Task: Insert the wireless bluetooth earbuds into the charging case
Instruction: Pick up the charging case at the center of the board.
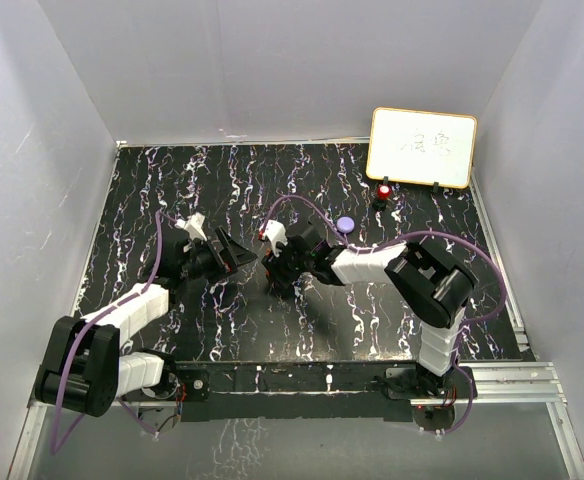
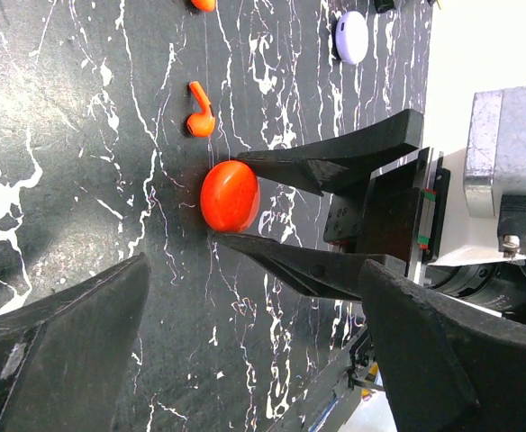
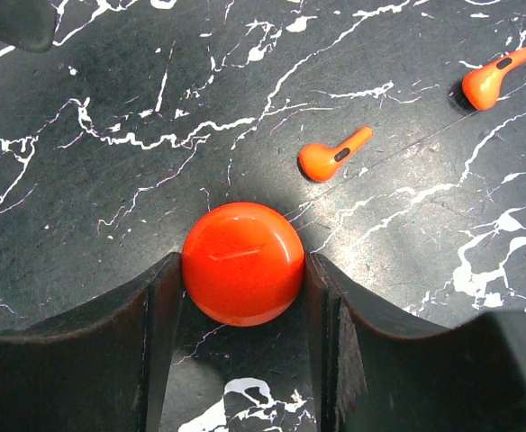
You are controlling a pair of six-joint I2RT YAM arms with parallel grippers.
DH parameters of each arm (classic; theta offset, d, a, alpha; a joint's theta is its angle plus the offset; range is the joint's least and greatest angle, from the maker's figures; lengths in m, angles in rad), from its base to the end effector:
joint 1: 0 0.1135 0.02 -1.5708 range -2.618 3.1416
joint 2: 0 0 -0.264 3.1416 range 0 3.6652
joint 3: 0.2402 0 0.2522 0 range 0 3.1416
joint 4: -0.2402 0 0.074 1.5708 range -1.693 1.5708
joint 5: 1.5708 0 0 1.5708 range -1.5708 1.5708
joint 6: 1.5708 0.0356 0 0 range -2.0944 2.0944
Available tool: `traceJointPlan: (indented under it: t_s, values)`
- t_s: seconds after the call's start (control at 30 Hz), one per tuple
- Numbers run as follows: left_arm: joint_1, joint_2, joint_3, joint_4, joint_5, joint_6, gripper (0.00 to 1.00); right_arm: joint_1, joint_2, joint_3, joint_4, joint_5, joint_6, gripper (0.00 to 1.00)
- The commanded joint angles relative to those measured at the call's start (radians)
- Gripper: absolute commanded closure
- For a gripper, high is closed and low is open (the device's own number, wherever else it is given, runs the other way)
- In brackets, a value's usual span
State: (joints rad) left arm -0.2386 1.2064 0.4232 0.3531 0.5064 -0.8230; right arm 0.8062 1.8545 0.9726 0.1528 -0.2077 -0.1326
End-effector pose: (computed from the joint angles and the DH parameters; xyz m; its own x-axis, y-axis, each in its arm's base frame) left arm 0.2266 -0.0729 0.1860 -0.7411 -0.4796 -0.4698 0.1348 0.5792 -0.8039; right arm 0.2557 0.2772 0.1435 -0.3497 -0.5514 -0.7574 -0.8664 0.4979 0.0376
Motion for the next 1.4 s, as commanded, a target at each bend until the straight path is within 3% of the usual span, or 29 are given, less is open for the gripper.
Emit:
traceJointPlan:
  t_s: [0.0,0.23,0.37,0.5,0.87,1.37]
  values:
    - [0.008,-0.003,0.006,-0.021,-0.003,-0.018,0.03,0.011,-0.006,-0.03,-0.008,0.041,0.001,0.71]
    - [0.011,0.048,0.006,0.06,0.092,-0.075,0.12,0.011,-0.216,-0.192,0.195,0.028,-0.008,0.76]
    - [0.011,0.074,-0.004,0.149,0.163,-0.11,0.23,0.011,-0.284,-0.212,0.213,-0.007,-0.018,0.77]
    - [0.009,0.093,-0.016,0.239,0.221,-0.147,0.28,0.01,-0.323,-0.218,0.223,-0.047,-0.012,0.77]
    - [-0.011,0.043,-0.034,0.299,0.259,-0.17,0.28,0.011,-0.34,-0.17,0.231,-0.131,0.009,0.78]
    - [-0.039,0.037,-0.052,0.345,0.281,-0.175,0.42,0.011,-0.305,-0.111,0.254,-0.212,0.038,0.8]
